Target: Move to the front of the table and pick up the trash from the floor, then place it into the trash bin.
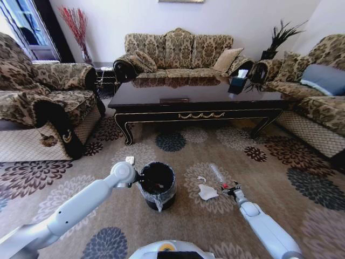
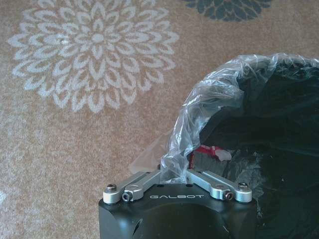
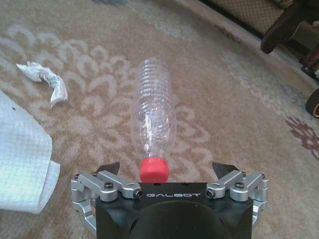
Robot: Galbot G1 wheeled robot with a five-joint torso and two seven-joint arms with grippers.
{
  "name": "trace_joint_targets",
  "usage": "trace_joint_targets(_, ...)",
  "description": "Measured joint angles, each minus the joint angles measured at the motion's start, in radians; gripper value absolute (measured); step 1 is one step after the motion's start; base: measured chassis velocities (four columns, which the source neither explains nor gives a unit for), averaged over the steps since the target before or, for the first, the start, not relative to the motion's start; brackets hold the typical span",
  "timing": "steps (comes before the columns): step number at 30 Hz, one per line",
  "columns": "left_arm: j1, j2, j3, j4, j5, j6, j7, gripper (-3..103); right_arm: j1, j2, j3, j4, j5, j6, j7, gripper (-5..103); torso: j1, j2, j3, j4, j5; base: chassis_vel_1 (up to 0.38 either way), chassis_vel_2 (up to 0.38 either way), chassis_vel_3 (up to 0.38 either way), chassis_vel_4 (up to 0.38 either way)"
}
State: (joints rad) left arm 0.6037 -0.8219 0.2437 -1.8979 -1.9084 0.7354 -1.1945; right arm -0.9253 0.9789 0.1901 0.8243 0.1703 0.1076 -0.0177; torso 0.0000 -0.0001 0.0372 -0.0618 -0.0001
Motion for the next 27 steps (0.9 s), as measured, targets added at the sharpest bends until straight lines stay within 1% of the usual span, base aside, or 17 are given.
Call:
trace_joint_targets(4, 0.005, 0.000, 0.000, 0.000, 0.001, 0.000, -0.001, 0, 0.033, 0.008, -0.016, -0.044, 0.018, 0.005, -0.011, 100, 0.000, 0.000, 0.000, -0.0001, 0.0000, 0.000, 0.000, 0.000, 0.000)
trace_joint_targets(6, 0.012, 0.003, -0.004, 0.002, 0.003, 0.000, -0.002, 0, 0.055, 0.013, -0.025, -0.069, 0.043, 0.003, -0.018, 100, 0.000, 0.000, 0.000, -0.0001, 0.0001, 0.000, 0.000, 0.000, 0.000)
trace_joint_targets(11, 0.029, 0.007, -0.027, 0.008, 0.008, 0.000, -0.003, 0, 0.078, 0.015, -0.038, -0.087, 0.049, 0.000, -0.022, 100, 0.000, 0.000, 0.000, 0.0000, 0.0000, 0.000, 0.000, 0.000, 0.000)
trace_joint_targets(12, 0.035, 0.007, -0.032, 0.008, 0.008, 0.000, -0.003, 0, 0.081, 0.015, -0.041, -0.090, 0.049, -0.002, -0.022, 103, 0.000, 0.000, 0.000, 0.0001, 0.0001, 0.000, 0.000, 0.000, 0.000)
trace_joint_targets(14, 0.049, 0.007, -0.044, 0.006, 0.012, 0.000, -0.003, 0, 0.086, 0.018, -0.044, -0.103, 0.049, -0.004, -0.022, 94, 0.000, 0.000, 0.000, -0.0001, -0.0001, 0.000, 0.000, 0.000, 0.000)
trace_joint_targets(15, 0.049, 0.007, -0.044, 0.006, 0.012, 0.000, -0.003, 0, 0.086, 0.018, -0.044, -0.103, 0.049, -0.004, -0.022, 94, 0.000, 0.000, 0.000, -0.0001, -0.0001, 0.000, 0.000, 0.000, 0.000)
trace_joint_targets(16, 0.055, 0.008, -0.049, 0.003, 0.014, 0.000, -0.003, 0, 0.089, 0.020, -0.045, -0.109, 0.048, -0.004, -0.022, 89, 0.000, 0.000, 0.000, -0.0002, 0.0000, 0.000, 0.000, 0.000, 0.000)
trace_joint_targets(17, 0.059, 0.011, -0.052, 0.001, 0.015, 0.000, -0.003, 0, 0.090, 0.020, -0.045, -0.113, 0.046, -0.003, -0.023, 89, 0.000, 0.000, 0.000, -0.0001, 0.0002, 0.000, 0.000, 0.000, 0.000)
trace_joint_targets(20, 0.064, 0.017, -0.056, -0.001, 0.016, 0.000, -0.003, 0, 0.097, 0.021, -0.049, -0.118, 0.045, -0.001, -0.024, 73, 0.000, 0.000, 0.000, -0.0001, 0.0001, 0.000, 0.000, 0.000, 0.000)
trace_joint_targets(21, 0.064, 0.017, -0.056, -0.001, 0.016, 0.000, -0.003, 0, 0.097, 0.021, -0.049, -0.118, 0.045, -0.001, -0.024, 73, 0.000, 0.000, 0.000, -0.0001, 0.0001, 0.000, 0.000, 0.000, 0.000)
trace_joint_targets(22, 0.063, 0.018, -0.057, -0.001, 0.016, 0.000, -0.003, 0, 0.100, 0.021, -0.050, -0.118, 0.045, -0.001, -0.025, 68, 0.000, 0.000, 0.000, 0.0000, 0.0001, 0.000, 0.000, 0.000, 0.000)
trace_joint_targets(23, 0.062, 0.019, -0.057, -0.001, 0.015, 0.000, -0.003, 0, 0.102, 0.020, -0.052, -0.117, 0.045, -0.001, -0.025, 68, 0.000, 0.000, 0.000, 0.0000, 0.0001, 0.000, 0.000, 0.000, 0.000)
trace_joint_targets(25, 0.059, 0.019, -0.057, -0.001, 0.013, 0.000, -0.003, 0, 0.106, 0.020, -0.054, -0.117, 0.045, -0.001, -0.025, 57, 0.000, 0.000, 0.000, 0.0000, 0.0001, 0.000, 0.000, 0.000, 0.000)
trace_joint_targets(26, 0.059, 0.019, -0.057, -0.001, 0.013, 0.000, -0.003, 0, 0.106, 0.020, -0.054, -0.117, 0.045, -0.001, -0.025, 57, 0.000, 0.000, 0.000, 0.0000, 0.0001, 0.000, 0.000, 0.000, 0.000)
trace_joint_targets(27, 0.058, 0.018, -0.057, -0.001, 0.013, 0.000, -0.003, 0, 0.106, 0.020, -0.055, -0.117, 0.043, -0.001, -0.025, 51, 0.000, 0.000, 0.000, 0.0000, 0.0001, 0.000, 0.000, 0.000, 0.000)
